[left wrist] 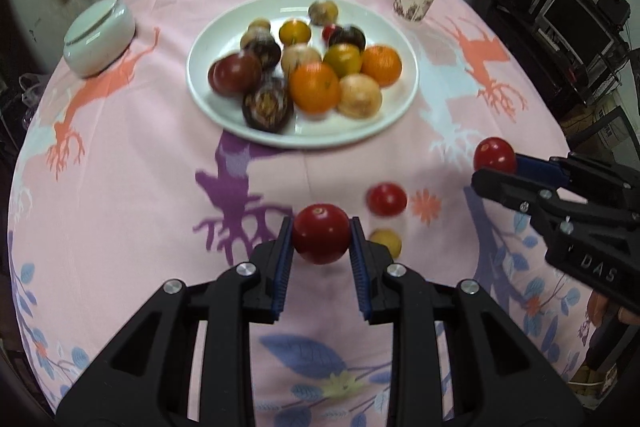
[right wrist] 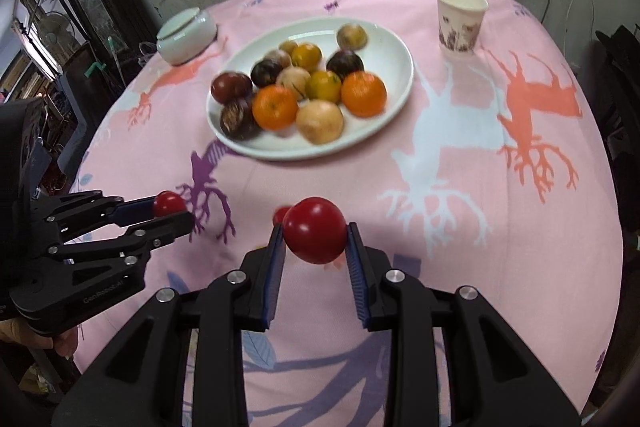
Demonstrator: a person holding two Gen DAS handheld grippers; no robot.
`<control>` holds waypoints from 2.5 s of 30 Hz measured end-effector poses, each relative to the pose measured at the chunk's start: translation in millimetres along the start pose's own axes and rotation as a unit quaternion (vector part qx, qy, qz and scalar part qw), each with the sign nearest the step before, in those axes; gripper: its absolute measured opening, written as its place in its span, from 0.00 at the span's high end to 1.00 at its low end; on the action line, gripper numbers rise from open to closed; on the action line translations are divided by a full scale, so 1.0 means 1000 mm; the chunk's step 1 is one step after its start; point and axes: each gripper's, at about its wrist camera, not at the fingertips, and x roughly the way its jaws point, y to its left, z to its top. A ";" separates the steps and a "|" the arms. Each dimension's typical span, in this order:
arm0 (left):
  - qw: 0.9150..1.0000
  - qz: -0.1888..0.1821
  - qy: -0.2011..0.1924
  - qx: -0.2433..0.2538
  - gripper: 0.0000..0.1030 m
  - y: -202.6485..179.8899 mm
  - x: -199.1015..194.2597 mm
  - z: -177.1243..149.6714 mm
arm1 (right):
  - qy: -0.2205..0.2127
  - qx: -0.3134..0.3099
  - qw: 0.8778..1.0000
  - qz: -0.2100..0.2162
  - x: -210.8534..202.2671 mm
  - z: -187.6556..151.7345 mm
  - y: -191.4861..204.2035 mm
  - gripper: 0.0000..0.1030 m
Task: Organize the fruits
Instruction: 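Carry both tomatoes over the white plate, then open both tools to release the tomatoes onto the plate, then withdraw both tools toward the last red tomato and small yellow fruit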
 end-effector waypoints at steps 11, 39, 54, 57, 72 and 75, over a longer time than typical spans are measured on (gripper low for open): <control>0.999 0.008 -0.042 -0.012 0.73 0.014 0.006 0.073 | -0.032 -0.001 0.999 0.009 0.022 0.068 -0.003 0.70; 0.998 0.004 -0.038 -0.059 0.55 0.038 0.061 0.123 | -0.006 0.037 0.999 0.011 0.096 0.105 -0.027 0.69; 0.997 0.033 -0.053 -0.049 0.32 0.033 0.021 0.095 | -0.011 0.062 0.998 0.004 0.060 0.077 -0.038 0.68; 0.997 0.035 -0.053 -0.047 0.30 0.032 0.013 0.083 | -0.011 0.064 0.998 0.002 0.049 0.066 -0.038 0.68; 0.999 0.020 -0.004 -0.049 0.27 0.006 -0.001 0.001 | -0.007 0.068 0.997 -0.027 0.007 -0.016 -0.030 0.40; 0.999 0.020 0.006 -0.044 0.27 -0.002 0.001 -0.012 | -0.002 0.072 0.997 -0.028 0.002 -0.029 -0.031 0.40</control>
